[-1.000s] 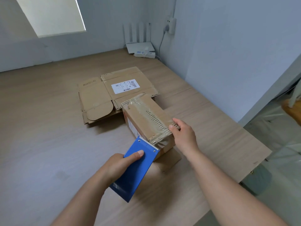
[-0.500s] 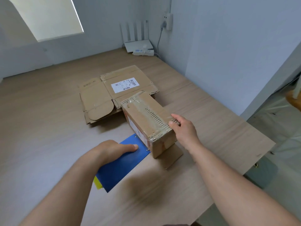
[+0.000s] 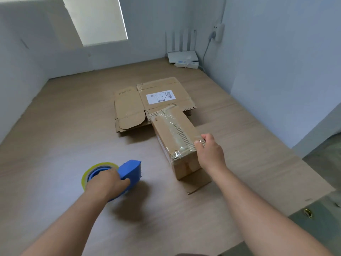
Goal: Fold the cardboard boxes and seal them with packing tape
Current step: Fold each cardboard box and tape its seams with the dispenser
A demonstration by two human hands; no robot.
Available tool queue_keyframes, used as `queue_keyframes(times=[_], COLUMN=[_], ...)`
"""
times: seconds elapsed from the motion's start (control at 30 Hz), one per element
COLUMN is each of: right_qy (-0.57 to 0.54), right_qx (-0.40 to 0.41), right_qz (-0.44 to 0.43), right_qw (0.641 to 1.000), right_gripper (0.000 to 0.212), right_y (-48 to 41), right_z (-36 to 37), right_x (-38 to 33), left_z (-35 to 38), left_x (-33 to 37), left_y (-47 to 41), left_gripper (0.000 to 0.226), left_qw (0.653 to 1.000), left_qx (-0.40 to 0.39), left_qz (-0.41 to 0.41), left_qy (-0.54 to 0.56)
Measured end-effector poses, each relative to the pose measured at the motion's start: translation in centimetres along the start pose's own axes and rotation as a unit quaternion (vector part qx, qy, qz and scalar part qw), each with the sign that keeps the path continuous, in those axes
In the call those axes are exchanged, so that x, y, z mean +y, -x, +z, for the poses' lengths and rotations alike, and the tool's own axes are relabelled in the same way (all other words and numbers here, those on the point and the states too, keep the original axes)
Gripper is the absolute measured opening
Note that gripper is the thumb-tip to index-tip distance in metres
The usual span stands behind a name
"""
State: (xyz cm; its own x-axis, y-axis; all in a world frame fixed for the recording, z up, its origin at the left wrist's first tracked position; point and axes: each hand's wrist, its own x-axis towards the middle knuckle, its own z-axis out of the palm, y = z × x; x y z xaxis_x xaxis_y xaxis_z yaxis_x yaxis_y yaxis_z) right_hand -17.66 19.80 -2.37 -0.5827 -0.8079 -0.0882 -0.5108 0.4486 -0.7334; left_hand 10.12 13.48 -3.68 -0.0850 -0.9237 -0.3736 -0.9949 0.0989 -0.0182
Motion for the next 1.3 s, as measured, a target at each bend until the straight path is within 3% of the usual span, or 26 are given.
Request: queue_keyframes(times=[0.27,0.33,0.4,0.47,0.57,0.67,0.77,0.87,0.97,1.03,1.1,1.2,1.3], right_qy=[0.061,0.065,0.080,0.110,0.151,0.195,0.218,0.151,0.101,0.101,0.148,0.332,0.383], right_qx=[-0.084,-0.102,-0.110,-0.105,-0.081,-0.058,-0.064,-0.100,-0.138,-0.177,-0.220,-0.207,-0.176], right_qz=[-0.053,-0.062,-0.068,-0.069,-0.056,-0.046,-0.070,-0.090,-0.130,-0.164,-0.209,-0.326,-0.416], right_qw=[0.993,0.991,0.988,0.986,0.984,0.978,0.971,0.979,0.977,0.965,0.941,0.861,0.805], right_gripper=[0.051,0.057,0.065,0.073,0.080,0.078,0.063,0.035,0.033,0.038,0.052,0.083,0.077], right_y=[0.0,0.1,0.0,0.0,0.0,-0.2,-1.0,-2.4,-3.9,-4.9,-5.7,-6.5,-7.3], right_z=[-0.7,-1.1,-1.5,-1.6,-1.0,-0.4,-0.8,-2.1,-3.3,-4.1,-4.9,-5.1,-4.6], right_x=[0.6,0.9,1.0,0.7,-0.1,-0.5,0.2,1.3,1.9,2.0,1.6,0.8,1.0], left_z=[3.7,3.6,2.7,1.5,0.6,0.9,1.6,1.7,1.5,1.4,1.3,1.0,0.7], left_x=[0.7,2.3,5.6,10.1,15.6,17.9,18.4,18.5,18.2,17.6,17.2,16.7,16.2], left_y=[1.3,1.7,2.8,3.8,3.7,3.6,3.5,3.3,3.4,3.5,3.6,3.7,3.0], left_gripper=[0.040,0.054,0.068,0.080,0.088,0.083,0.062,0.047,0.036,0.037,0.068,0.098,0.100], left_qw=[0.999,0.994,0.968,0.916,0.871,0.868,0.859,0.825,0.792,0.812,0.874,0.960,0.983], left_qx=[0.044,0.102,0.158,0.107,0.020,0.042,0.099,0.129,0.140,0.159,0.144,0.093,0.110], left_qz=[-0.023,-0.028,0.025,0.081,0.059,-0.004,-0.044,-0.050,-0.060,-0.048,-0.013,0.037,0.059], left_qy=[-0.004,0.029,0.192,0.377,0.487,0.494,0.500,0.548,0.591,0.560,0.463,0.263,0.137])
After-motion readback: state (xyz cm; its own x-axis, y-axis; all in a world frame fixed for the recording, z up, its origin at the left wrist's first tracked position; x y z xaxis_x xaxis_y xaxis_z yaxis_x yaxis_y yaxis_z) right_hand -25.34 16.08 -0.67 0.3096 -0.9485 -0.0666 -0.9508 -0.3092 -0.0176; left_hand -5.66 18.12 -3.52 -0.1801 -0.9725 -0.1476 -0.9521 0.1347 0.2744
